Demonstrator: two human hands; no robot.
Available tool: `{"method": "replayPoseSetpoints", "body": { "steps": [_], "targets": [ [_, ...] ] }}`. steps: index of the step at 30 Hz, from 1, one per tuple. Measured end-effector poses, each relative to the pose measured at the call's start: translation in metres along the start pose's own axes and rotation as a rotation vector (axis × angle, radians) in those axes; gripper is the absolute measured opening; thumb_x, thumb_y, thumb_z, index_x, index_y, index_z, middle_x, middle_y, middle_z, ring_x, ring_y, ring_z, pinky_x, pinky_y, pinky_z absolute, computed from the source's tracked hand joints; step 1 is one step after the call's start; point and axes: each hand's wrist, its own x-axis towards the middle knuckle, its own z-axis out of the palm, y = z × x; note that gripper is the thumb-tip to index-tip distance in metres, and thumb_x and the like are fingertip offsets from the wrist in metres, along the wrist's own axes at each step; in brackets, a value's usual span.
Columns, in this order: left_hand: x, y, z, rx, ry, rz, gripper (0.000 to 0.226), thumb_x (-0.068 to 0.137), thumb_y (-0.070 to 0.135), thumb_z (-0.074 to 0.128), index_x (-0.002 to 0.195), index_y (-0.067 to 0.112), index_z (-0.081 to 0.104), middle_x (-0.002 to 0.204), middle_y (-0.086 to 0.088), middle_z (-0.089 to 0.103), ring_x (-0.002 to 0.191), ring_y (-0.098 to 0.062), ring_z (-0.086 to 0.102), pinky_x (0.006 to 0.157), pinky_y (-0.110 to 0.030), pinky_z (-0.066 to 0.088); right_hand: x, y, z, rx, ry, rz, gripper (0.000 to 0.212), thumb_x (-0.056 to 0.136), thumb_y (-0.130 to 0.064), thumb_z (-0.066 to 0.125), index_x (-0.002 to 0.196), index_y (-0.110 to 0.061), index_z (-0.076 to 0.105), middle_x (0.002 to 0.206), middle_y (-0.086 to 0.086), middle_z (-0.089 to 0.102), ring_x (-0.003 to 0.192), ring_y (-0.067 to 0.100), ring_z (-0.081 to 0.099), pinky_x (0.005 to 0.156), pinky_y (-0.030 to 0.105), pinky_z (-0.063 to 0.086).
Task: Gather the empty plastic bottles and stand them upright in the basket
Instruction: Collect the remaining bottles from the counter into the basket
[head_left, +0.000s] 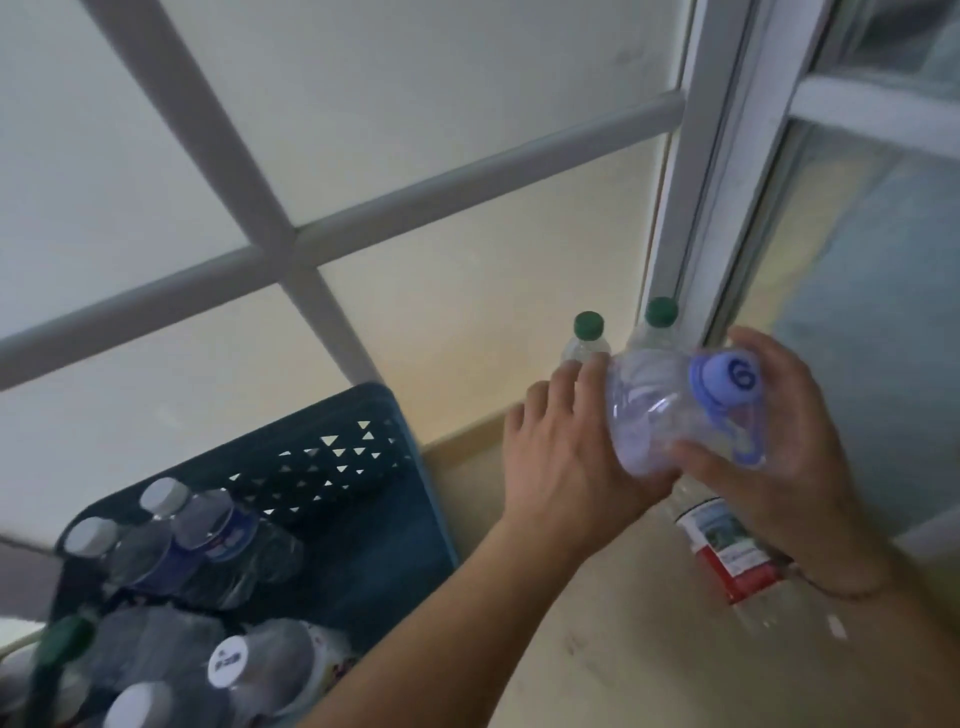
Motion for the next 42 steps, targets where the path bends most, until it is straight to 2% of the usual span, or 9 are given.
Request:
{"method": "replayPoseSetpoints", "body": {
  "steps": [5,8,11,15,20,26,32,38,42],
  "targets": [
    [-0.008,-0.014,-0.108,-0.053,0.206,-0.005,0.111,0.059,0.080,0.067,0.145,0.033,0.016,0.138,0.007,0.050,0.120,-0.017,0.053,0.096,-0.037,0.045,0.051,-0.086,0.051,0.108,-0.035,-0.289,0.068,0.074,-0.054,0.074,0.128,-0.031,0.039,0.127,-0.018,0.052,0.118,0.004,0.056,0.089,0.016,0.051],
    [-0.025,-0.050,-0.165,-0.048,0.225,0.002,0.109,0.058,0.083,0.064,0.146,0.033,0.024,0.140,0.008,0.049,0.122,-0.013,0.050,0.098,-0.031,0.043,0.064,-0.112,0.093,0.170,-0.091,-0.370,0.071,0.075,-0.040,0.077,0.130,-0.015,0.039,0.128,-0.001,0.053,0.116,0.026,0.060,0.086,0.036,0.056],
    [-0.043,-0.093,-0.200,-0.106,0.232,-0.055,0.097,0.061,0.082,0.062,0.140,0.030,0.040,0.137,0.008,0.051,0.115,-0.011,0.055,0.094,-0.035,0.051,0.068,-0.122,0.140,0.179,-0.192,-0.331,0.074,0.072,-0.044,0.078,0.132,-0.020,0.041,0.128,-0.008,0.056,0.110,0.016,0.063,0.078,0.030,0.059],
    [-0.061,-0.145,-0.205,-0.293,-0.017,-0.210,0.109,0.057,0.095,0.048,0.137,0.021,0.048,0.132,0.005,0.057,0.110,-0.010,0.061,0.087,-0.033,0.056,0.057,-0.104,0.187,0.029,-0.354,-0.237,0.076,0.068,-0.058,0.076,0.131,-0.031,0.043,0.124,-0.022,0.056,0.108,0.002,0.059,0.084,0.033,0.058],
    [-0.072,-0.180,-0.169,-0.507,-0.226,-0.456,0.080,0.077,0.085,0.021,0.125,0.030,0.053,0.126,0.005,0.063,0.117,-0.017,0.060,0.099,-0.040,0.048,0.029,-0.061,0.222,-0.117,-0.569,-0.104,0.078,0.063,-0.054,0.084,0.129,-0.036,0.048,0.121,-0.014,0.061,0.100,0.005,0.062,0.086,0.034,0.056],
    [-0.071,-0.188,-0.141,-0.431,-0.409,-0.562,0.082,0.072,0.081,0.028,0.124,0.023,0.054,0.114,-0.001,0.064,0.098,-0.017,0.061,0.089,-0.039,0.052,0.007,-0.025,0.230,-0.281,-0.645,-0.066,0.075,0.060,-0.060,0.076,0.125,-0.039,0.046,0.118,-0.017,0.058,0.098,0.003,0.054,0.103,0.049,0.041],
    [-0.065,-0.194,-0.127,-0.360,-0.434,-0.584,0.044,0.094,0.064,0.036,0.104,0.025,0.054,0.082,0.007,0.054,0.070,-0.010,0.051,0.076,-0.034,0.047,0.004,-0.009,0.235,-0.371,-0.660,-0.082,0.078,0.063,-0.055,0.077,0.132,-0.034,0.046,0.127,-0.012,0.048,0.112,0.007,0.049,0.106,0.050,0.037],
    [-0.057,-0.186,-0.128,-0.211,-0.393,-0.560,0.089,0.069,0.082,0.028,0.131,0.022,0.053,0.127,-0.005,0.062,0.112,-0.021,0.059,0.098,-0.039,0.046,0.005,-0.012,0.216,-0.308,-0.678,-0.033,0.099,0.069,-0.048,0.081,0.149,-0.026,0.026,0.147,-0.005,0.033,0.135,0.012,0.033,0.114,0.029,0.032],
    [-0.044,-0.146,-0.121,-0.031,-0.074,-0.390,0.089,0.079,0.076,0.031,0.147,0.018,0.035,0.156,-0.009,0.033,0.144,-0.028,0.027,0.117,-0.049,0.026,-0.004,0.000,0.170,-0.140,-0.609,0.064,0.086,0.072,-0.052,0.076,0.144,-0.036,0.031,0.149,-0.014,0.033,0.137,-0.001,0.029,0.110,0.013,0.025]
  ]
}}
